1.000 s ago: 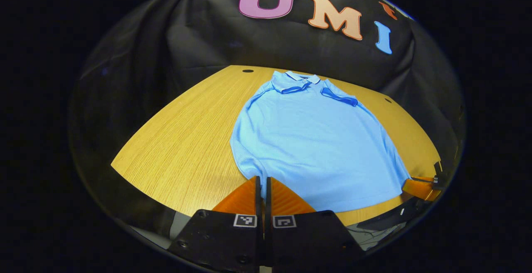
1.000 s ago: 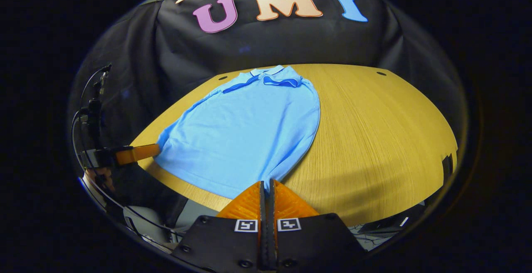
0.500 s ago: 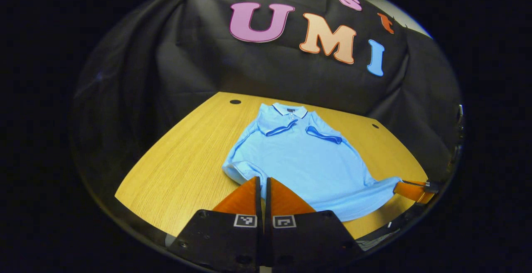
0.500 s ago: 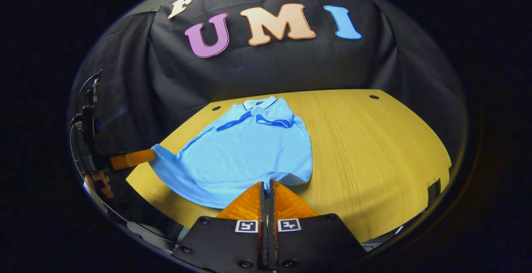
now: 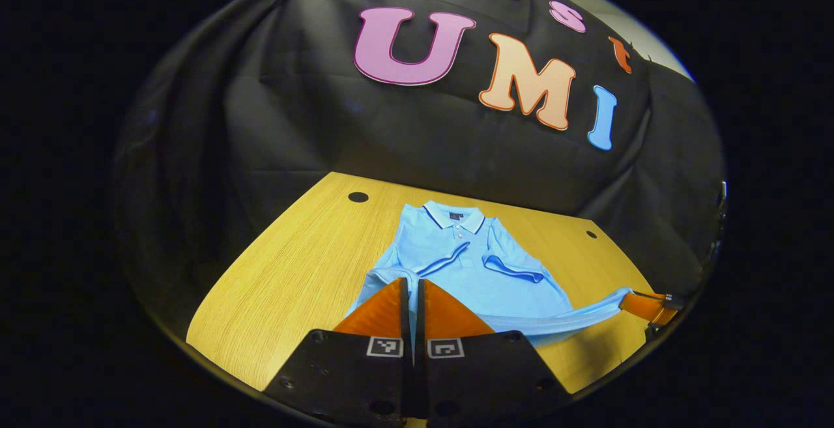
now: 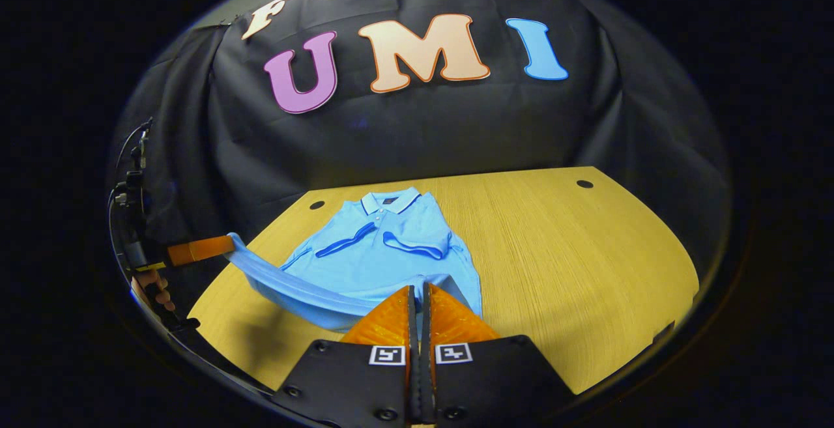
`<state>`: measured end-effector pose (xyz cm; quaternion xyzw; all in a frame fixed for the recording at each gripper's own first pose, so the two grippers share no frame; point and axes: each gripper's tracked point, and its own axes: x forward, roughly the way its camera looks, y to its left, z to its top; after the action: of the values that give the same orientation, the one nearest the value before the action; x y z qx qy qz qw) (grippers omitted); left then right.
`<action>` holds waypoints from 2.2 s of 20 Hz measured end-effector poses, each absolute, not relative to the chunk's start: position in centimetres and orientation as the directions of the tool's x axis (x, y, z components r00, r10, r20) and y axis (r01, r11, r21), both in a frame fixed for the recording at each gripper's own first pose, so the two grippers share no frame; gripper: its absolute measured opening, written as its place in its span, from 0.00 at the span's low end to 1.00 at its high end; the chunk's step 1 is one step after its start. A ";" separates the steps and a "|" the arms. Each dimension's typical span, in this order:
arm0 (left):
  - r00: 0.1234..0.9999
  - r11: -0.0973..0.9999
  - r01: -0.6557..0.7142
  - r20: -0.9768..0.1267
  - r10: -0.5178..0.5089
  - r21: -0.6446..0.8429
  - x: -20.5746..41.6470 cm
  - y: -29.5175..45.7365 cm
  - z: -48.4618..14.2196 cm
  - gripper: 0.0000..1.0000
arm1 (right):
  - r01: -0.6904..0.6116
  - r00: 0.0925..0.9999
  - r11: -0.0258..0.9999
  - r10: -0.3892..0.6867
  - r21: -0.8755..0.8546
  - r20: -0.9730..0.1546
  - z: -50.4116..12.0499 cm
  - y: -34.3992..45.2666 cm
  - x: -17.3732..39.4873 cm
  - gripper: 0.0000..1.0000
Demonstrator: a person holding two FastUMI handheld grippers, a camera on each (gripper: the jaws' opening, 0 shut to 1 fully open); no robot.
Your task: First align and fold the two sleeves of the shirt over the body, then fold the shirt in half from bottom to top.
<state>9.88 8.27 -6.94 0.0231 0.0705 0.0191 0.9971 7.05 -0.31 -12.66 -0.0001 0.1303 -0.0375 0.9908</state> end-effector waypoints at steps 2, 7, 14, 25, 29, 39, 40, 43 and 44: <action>0.989 0.999 -0.021 -0.142 0.027 0.039 12.8 8.7 -5.7 0.00 | 0.092 0.966 0.996 -0.094 -0.016 -0.242 -11.4 -0.4 10.1 0.02; 0.990 0.999 0.016 -0.143 -0.010 0.042 20.5 9.5 -2.9 0.00 | 0.140 0.964 0.989 -0.147 -0.048 -0.223 -9.3 -1.0 18.1 0.02; 0.982 0.996 0.046 -0.189 -0.030 0.082 30.5 10.7 -2.9 0.00 | 0.199 0.954 0.978 -0.209 -0.070 -0.214 -8.5 -3.1 29.7 0.02; 0.961 0.982 -0.003 -0.272 0.055 0.188 39.7 13.7 -7.5 0.10 | 0.276 0.910 0.961 -0.262 -0.003 -0.320 -14.4 -6.6 38.0 0.05; 0.957 0.981 -0.049 -0.273 0.101 0.190 39.3 14.7 -7.3 0.98 | 0.276 0.908 0.959 -0.239 0.059 -0.345 -14.1 -6.3 37.2 0.71; 0.958 0.996 0.029 -0.288 -0.005 0.081 28.2 10.9 -4.3 0.96 | 0.229 0.927 0.973 -0.209 0.031 -0.310 -10.7 -3.7 26.0 0.98; 0.952 0.998 0.036 -0.305 -0.017 0.058 26.7 10.2 -4.7 0.96 | 0.221 0.930 0.975 -0.202 0.029 -0.306 -10.4 -3.3 24.6 0.98; 0.947 1.000 0.012 -0.320 -0.012 -0.001 22.1 8.8 -5.7 0.96 | 0.178 0.941 0.982 -0.154 0.056 -0.302 -9.8 -1.8 20.6 0.98; 0.944 1.000 0.001 -0.331 -0.007 -0.019 20.6 8.3 -6.2 0.96 | 0.162 0.943 0.984 -0.135 0.066 -0.304 -9.7 -1.4 19.3 0.98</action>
<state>20.56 8.32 -6.17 -0.0091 0.1677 -0.0021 0.9858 19.31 -1.37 -9.65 0.0452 0.1508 -0.0756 0.9846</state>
